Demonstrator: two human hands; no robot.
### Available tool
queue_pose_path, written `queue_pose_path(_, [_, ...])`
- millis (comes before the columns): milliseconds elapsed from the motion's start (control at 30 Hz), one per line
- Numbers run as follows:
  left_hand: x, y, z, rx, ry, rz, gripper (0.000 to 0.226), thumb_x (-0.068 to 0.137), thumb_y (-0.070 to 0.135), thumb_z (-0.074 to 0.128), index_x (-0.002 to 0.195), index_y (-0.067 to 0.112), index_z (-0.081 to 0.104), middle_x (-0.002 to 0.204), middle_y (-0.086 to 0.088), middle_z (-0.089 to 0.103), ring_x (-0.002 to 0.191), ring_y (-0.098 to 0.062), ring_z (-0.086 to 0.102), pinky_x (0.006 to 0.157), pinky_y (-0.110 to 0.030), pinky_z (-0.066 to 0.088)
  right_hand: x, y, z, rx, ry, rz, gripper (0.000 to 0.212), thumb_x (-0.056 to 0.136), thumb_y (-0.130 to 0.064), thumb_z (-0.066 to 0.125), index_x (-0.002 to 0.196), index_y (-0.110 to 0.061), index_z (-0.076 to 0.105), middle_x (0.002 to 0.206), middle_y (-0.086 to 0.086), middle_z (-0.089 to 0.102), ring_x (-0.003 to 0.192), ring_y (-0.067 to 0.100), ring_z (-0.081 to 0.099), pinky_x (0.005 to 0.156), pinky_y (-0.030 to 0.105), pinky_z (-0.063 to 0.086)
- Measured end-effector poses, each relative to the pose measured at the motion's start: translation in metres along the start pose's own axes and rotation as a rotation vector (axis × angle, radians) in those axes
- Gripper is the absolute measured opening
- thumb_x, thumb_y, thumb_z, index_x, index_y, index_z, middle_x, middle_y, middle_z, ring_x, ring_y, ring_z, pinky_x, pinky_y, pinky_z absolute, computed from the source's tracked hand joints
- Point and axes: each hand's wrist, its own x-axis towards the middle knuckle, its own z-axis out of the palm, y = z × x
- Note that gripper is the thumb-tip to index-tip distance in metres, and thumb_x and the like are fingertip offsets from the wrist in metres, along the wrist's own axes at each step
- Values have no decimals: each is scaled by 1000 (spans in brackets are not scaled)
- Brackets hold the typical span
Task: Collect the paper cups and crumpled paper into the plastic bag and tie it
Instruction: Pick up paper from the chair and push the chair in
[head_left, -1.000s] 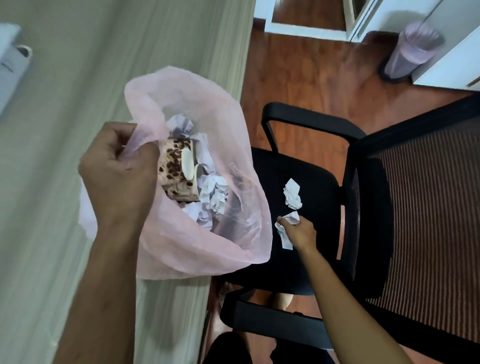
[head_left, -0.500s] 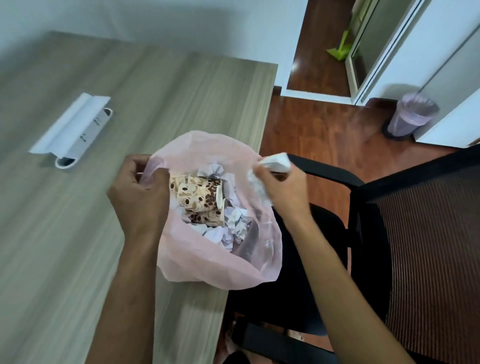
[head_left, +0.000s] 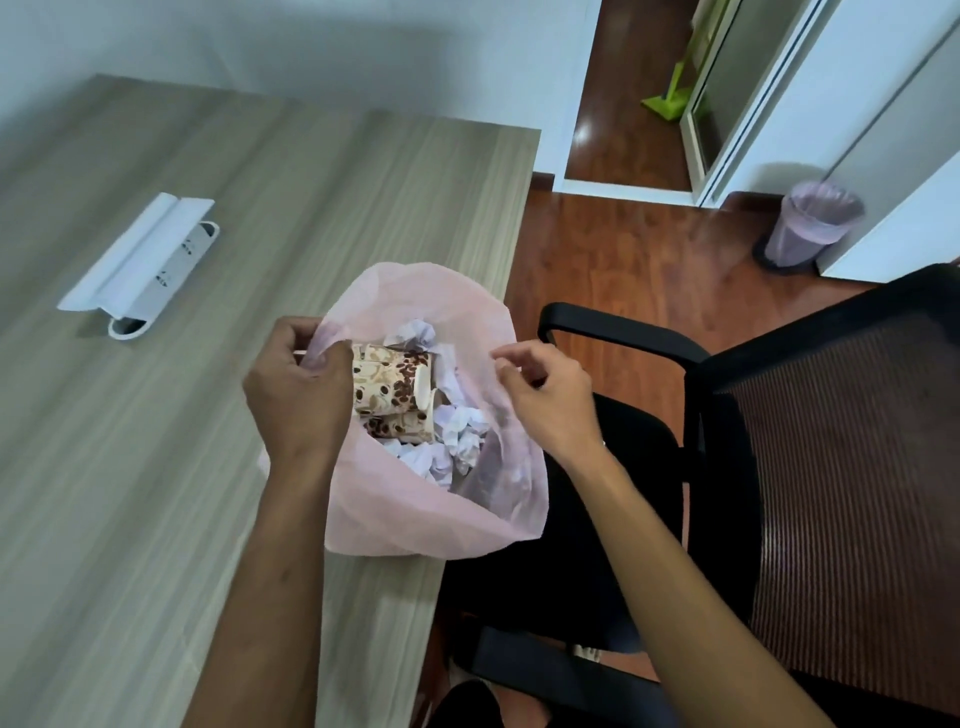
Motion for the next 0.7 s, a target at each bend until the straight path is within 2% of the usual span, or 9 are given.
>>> queue_pose_path(100, [-8,-1,12,14,-44,17,6,83,20,64,87,17,66,73,14,62,67,-10,56,68,-26,46,6,34,-22,-30,226,66,10,89,-21,61,88,-23,71,94,-10,68,80,-2,61,73,8,44])
queue_pose_path(200, [-12,-3,27,37,-77,37,7,85,23,63,88,17,66,73,15,62,67,-10,55,66,-23,43,11,84,-29,-54,310,230,9,88,-24,60,93,-24,67,100,-7,65,88,3,60,81,19,47])
queue_pose_path(267, [-15,-6,37,45,-95,50,10,85,24,61,88,16,66,73,14,61,68,-11,56,69,-24,44,13,123,-26,-41,287,385,12,88,-26,60,99,-24,66,108,-4,64,96,10,61,85,26,48])
queue_pose_path(333, [-19,-10,47,44,-114,69,10,87,24,61,87,15,65,72,16,61,65,-4,55,69,-22,43,15,160,-18,-62,247,513,17,88,-28,60,104,-25,64,115,-1,62,101,15,61,90,32,50])
queue_pose_path(467, [-25,-21,64,43,-146,105,9,86,24,62,88,16,66,74,17,62,66,6,54,68,-11,41,26,224,2,-181,154,628,35,85,-28,62,120,-25,59,125,5,57,111,26,58,93,42,52])
queue_pose_path(600, [-27,-40,79,32,-154,119,13,85,25,62,90,15,67,81,6,68,74,-6,61,72,-24,50,38,283,12,-363,165,663,48,84,-25,65,130,-24,55,135,8,52,118,31,52,95,45,51])
queue_pose_path(700, [-28,-55,86,30,-169,116,10,85,24,63,90,17,66,86,0,70,78,-17,64,73,-32,53,45,321,14,-441,138,674,56,86,-23,65,139,-26,46,144,8,42,125,33,45,102,47,44])
